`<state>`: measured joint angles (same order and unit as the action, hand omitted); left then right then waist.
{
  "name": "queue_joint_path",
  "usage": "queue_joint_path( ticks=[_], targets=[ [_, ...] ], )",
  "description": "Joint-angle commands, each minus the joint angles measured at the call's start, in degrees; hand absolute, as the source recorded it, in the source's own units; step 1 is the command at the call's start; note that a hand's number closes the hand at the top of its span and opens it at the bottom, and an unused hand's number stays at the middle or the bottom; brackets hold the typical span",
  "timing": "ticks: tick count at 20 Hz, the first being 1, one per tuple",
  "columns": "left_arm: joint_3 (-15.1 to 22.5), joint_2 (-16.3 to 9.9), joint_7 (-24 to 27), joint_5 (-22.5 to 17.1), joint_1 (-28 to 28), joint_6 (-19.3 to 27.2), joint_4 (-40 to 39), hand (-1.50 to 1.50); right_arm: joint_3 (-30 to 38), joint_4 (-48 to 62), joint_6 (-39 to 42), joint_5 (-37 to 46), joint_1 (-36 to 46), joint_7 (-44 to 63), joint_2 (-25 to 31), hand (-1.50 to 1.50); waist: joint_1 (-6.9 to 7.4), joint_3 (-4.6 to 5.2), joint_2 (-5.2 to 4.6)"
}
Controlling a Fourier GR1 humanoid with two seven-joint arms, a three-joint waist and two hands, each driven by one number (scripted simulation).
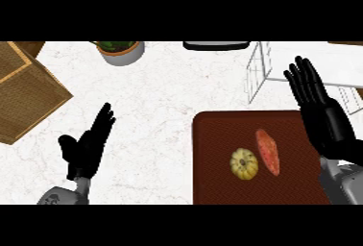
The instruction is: Pick the sweet potato from the tray and place it in the tiered shelf
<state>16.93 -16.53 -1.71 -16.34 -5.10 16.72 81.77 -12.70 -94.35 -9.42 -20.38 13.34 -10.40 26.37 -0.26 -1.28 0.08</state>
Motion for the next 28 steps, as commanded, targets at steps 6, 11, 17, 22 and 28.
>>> queue_joint_path(
  ticks=[6, 11, 17, 22, 28],
  targets=[
    [-7.15, -6.61, -7.71, -4.37, 3.57, -2.15, -3.61, 0.0, 18.42, 14.33, 11.31, -4.21, -8.66, -8.72, 15.53, 1.5, -0.58, 1.04, -0.46],
    [-5.82, -5.22, -9.62, -5.96, 2.26, -5.67, -6.01, 0.0, 14.49, 33.29, 9.75, 1.8, -11.14, -4.99, 14.09, -1.5, 0.84, 1.12, -0.66],
    [-6.54, -4.9, -12.77, -4.86, 2.12, -5.07, -3.85, 0.0, 13.97, 40.63, 26.93, 4.69, -8.67, -17.61, 18.25, -1.5, 0.59, 1.22, -0.12],
    [-9.15, -7.26, -12.31, -6.24, 2.39, -8.89, -4.3, 0.0, 12.56, 32.53, 34.07, 3.67, -6.21, -6.7, 23.93, -1.5, 0.69, 1.33, 0.02],
    [-7.68, -4.23, -11.64, -3.49, 3.6, -6.26, -3.58, 0.0, 10.89, 17.24, 34.13, 3.62, -8.53, 6.43, 27.29, -1.5, -0.04, 1.41, 0.21]
  ],
)
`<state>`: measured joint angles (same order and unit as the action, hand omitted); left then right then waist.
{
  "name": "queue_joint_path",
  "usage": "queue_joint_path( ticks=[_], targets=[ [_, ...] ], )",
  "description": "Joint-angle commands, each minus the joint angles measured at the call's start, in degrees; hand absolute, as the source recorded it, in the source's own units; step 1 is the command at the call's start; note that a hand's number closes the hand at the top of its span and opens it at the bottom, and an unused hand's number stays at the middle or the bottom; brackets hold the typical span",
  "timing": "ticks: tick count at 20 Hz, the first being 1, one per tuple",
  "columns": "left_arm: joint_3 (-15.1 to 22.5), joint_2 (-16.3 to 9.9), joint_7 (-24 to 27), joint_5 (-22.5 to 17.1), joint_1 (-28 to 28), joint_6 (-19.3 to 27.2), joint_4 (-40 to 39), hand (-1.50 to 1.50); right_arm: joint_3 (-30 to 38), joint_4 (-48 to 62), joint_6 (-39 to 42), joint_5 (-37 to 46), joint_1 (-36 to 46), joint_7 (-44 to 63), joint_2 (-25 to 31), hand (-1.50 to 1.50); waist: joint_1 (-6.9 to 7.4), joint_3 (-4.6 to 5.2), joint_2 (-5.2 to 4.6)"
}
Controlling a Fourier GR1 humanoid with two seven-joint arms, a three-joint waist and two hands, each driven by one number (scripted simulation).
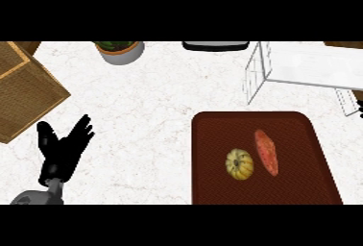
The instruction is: Pick the sweet potato from the tray and place it in the tiered shelf
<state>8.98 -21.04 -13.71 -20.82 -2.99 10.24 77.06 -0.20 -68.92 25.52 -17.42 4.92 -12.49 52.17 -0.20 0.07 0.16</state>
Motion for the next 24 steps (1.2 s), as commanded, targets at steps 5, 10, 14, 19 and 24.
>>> queue_joint_path(
  ticks=[5, 10, 14, 19, 24],
  targets=[
    [-1.77, -0.36, 0.06, 0.25, -1.18, -2.01, -2.04, 0.0, -5.99, -19.0, -11.93, 3.56, 3.26, 26.26, -4.44, -1.5, 0.22, 0.03, -0.05],
    [-1.0, 1.78, 0.42, 1.82, -0.33, -1.2, -1.16, 0.0, -8.88, -25.24, -16.77, 9.1, 6.0, 39.47, -6.33, -1.5, 0.49, -0.01, -0.09],
    [-0.83, 3.25, -1.93, 2.99, -0.71, 0.65, 0.59, 0.0, -12.41, -23.71, -17.7, 14.14, 8.92, 46.69, -10.76, -1.5, 0.63, -0.05, -0.15],
    [-2.78, 3.31, -0.35, 3.25, -2.93, -2.23, -2.85, 0.0, -16.09, -20.26, -13.24, 19.53, 11.62, 48.34, -13.94, -1.5, 0.54, -0.06, -0.25],
    [-3.93, 2.09, -1.75, 3.08, 2.4, -4.62, 1.78, 0.0, -16.8, -25.59, -11.18, 23.15, 10.29, 55.46, -16.9, -1.5, 0.42, -0.06, -0.08]
  ],
)
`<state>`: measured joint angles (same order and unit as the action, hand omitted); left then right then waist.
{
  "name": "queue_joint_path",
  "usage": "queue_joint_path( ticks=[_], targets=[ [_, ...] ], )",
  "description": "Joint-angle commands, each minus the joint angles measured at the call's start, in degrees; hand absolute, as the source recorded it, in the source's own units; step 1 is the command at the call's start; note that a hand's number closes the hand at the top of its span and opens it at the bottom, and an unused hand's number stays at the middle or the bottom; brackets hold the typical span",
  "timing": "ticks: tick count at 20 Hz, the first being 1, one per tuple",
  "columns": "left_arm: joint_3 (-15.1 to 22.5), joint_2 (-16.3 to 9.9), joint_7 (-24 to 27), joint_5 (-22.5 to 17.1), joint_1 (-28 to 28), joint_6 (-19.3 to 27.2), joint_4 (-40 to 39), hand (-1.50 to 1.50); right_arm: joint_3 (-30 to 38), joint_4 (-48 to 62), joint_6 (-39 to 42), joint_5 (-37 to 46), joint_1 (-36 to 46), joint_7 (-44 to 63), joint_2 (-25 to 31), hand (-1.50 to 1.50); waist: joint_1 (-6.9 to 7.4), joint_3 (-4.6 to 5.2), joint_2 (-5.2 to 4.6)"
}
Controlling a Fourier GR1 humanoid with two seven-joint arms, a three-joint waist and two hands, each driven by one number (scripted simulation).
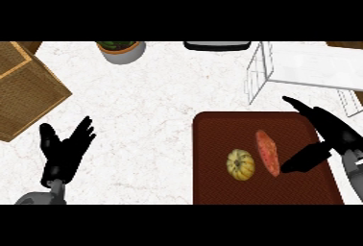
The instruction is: Pick the sweet potato from the tray and place it in the tiered shelf
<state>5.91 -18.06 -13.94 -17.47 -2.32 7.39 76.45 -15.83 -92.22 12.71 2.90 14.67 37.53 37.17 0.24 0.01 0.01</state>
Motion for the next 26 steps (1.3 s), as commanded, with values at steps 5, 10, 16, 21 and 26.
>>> queue_joint_path(
  ticks=[5, 10, 16, 21, 26],
  targets=[
    [-1.3, 2.76, -0.15, 3.5, -2.03, 0.22, -1.89, 0.0, 1.06, -1.58, 1.29, 9.06, -4.12, 3.25, -4.37, -1.5, -0.3, -0.01, 0.01],
    [-2.74, 2.59, -4.19, 4.08, -0.02, 0.43, 3.49, 0.0, 0.71, -3.86, 1.9, 15.08, -4.98, 6.33, -8.27, -1.5, -0.2, -0.01, 0.05],
    [-4.9, 4.05, 0.06, 5.5, -0.61, -4.15, -1.81, 0.0, 3.38, 3.93, 1.4, 21.11, -4.6, -0.7, -13.93, -1.5, -0.21, -0.01, -0.01],
    [-5.68, 5.28, -3.75, 6.04, -2.6, -2.21, 0.22, 0.0, 2.96, 5.62, 2.45, 25.6, -4.52, 0.23, -14.89, -1.5, -0.21, -0.01, 0.0],
    [-8.26, 4.28, -1.63, 5.54, -0.49, -6.45, -1.52, 0.0, 2.95, 6.06, 2.8, 30.83, -3.4, 1.99, -18.22, -1.5, -0.17, -0.01, 0.0]
  ],
)
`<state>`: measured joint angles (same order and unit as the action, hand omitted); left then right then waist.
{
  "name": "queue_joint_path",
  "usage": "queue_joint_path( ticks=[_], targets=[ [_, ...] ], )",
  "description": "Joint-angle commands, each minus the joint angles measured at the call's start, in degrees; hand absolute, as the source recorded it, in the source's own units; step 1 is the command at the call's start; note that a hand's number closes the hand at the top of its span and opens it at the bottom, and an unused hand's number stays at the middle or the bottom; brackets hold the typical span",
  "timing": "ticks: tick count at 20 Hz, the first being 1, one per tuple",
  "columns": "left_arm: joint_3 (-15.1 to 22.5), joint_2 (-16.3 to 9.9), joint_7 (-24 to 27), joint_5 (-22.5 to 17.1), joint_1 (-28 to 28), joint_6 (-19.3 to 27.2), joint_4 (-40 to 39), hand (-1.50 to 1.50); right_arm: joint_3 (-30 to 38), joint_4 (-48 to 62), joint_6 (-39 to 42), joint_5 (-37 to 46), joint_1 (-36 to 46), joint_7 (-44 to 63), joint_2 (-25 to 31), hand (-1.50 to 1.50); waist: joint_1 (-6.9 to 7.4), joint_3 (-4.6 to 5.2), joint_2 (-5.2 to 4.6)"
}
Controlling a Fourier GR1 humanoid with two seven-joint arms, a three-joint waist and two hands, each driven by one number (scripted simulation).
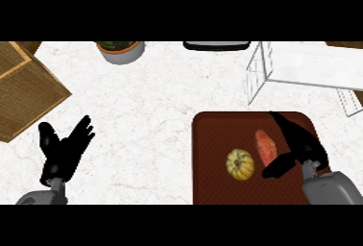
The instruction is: Pick the sweet potato from the tray and place it in the tiered shelf
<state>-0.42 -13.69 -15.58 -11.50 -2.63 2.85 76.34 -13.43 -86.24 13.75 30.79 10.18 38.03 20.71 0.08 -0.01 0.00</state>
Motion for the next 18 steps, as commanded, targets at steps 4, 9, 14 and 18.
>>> queue_joint_path(
  ticks=[4, 9, 14, 18],
  targets=[
    [-0.75, 0.79, -2.24, 1.17, -0.36, -1.02, 2.49, 0.0, 4.62, 13.95, -2.97, 5.16, 5.8, -9.32, -2.21, -1.5, 0.25, -0.01, -0.04],
    [-1.2, 3.06, -0.91, 3.37, 0.88, -0.24, 1.75, 0.0, 6.24, 15.66, -5.76, 8.03, 3.97, -13.73, -4.64, -1.5, 0.12, 0.0, -0.01],
    [-3.68, 1.46, -0.54, 2.11, -0.49, -3.61, -0.73, 0.0, 4.03, 16.95, -9.68, 11.25, 0.59, -16.5, -7.93, -1.5, -0.06, 0.01, -0.01],
    [-2.4, 1.63, -3.23, 3.34, -0.01, -1.71, 3.7, 0.0, 0.69, 23.91, 2.0, 10.54, 6.86, -19.8, -5.48, 1.5, 1.19, -0.05, -0.12]
  ],
)
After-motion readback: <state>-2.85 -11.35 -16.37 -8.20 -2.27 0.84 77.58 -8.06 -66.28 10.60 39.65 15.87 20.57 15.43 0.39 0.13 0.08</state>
